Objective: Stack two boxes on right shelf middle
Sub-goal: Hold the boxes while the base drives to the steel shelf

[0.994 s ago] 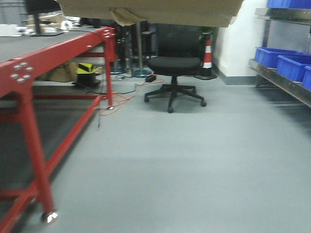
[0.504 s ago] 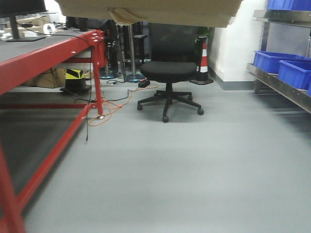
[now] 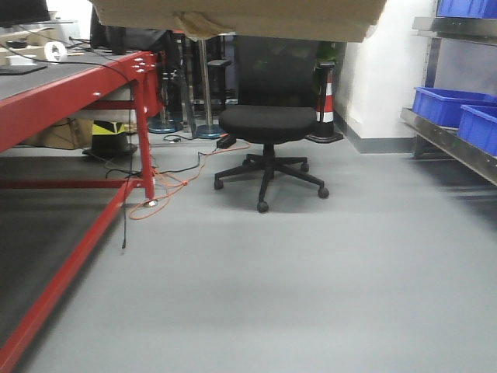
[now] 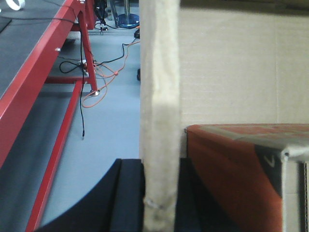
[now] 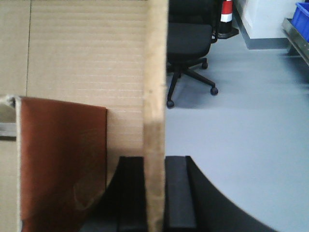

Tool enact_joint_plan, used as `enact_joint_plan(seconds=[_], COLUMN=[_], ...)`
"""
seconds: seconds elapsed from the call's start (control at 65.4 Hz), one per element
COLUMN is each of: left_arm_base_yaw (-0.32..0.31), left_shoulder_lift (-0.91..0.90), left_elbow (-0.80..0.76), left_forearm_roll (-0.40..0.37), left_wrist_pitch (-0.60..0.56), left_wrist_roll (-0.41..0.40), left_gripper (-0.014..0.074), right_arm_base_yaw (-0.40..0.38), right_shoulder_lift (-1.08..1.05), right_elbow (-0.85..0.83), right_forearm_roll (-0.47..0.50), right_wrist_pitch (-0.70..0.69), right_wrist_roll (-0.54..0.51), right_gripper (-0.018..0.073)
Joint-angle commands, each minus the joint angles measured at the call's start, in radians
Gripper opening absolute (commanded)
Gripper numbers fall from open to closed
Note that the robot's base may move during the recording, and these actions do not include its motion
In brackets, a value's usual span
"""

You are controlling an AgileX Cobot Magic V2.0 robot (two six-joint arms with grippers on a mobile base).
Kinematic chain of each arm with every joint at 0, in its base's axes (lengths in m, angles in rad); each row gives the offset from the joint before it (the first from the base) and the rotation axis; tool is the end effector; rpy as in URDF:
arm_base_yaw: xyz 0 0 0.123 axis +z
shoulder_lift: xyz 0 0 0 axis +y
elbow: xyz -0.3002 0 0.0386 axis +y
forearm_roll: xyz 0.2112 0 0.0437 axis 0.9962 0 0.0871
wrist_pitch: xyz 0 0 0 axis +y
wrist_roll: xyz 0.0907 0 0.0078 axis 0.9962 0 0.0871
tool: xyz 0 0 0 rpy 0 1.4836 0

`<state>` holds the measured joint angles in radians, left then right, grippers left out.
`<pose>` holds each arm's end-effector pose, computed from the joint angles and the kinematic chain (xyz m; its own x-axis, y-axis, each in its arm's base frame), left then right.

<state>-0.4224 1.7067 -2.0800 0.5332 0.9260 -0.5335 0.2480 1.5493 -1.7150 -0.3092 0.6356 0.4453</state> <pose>0.3220 -0.1042 0.5010 -0.3486 -0.0351 -0.9366 -0.0351 0.9991 -0.0244 0.3113 0.0618 0.4703 -0.3497 0.1067 -0.9307 -0.0104 0.9930 0.1178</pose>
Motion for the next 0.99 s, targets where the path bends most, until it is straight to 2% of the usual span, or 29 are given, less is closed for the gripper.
enact_joint_plan(seconds=[0.0,0.978], left_arm_base_yaw=[0.005,0.005], left_shoulder_lift=[-0.015,-0.015], left_elbow=[-0.018,-0.018], left_forearm_roll=[0.016,0.016], left_wrist_pitch=[-0.053,-0.053], left_wrist_roll=[0.000,0.000], left_gripper=[-0.0111,-0.0111], right_arm_base_yaw=[-0.005,-0.005], right_shoulder_lift=[-0.005,-0.003], right_elbow=[-0.006,-0.006], right_forearm_roll=[-0.027,-0.027], right_wrist_pitch=[-0.063,-0.096], right_wrist_roll=[0.001,0.001], right_gripper=[-0.0162,-0.0162])
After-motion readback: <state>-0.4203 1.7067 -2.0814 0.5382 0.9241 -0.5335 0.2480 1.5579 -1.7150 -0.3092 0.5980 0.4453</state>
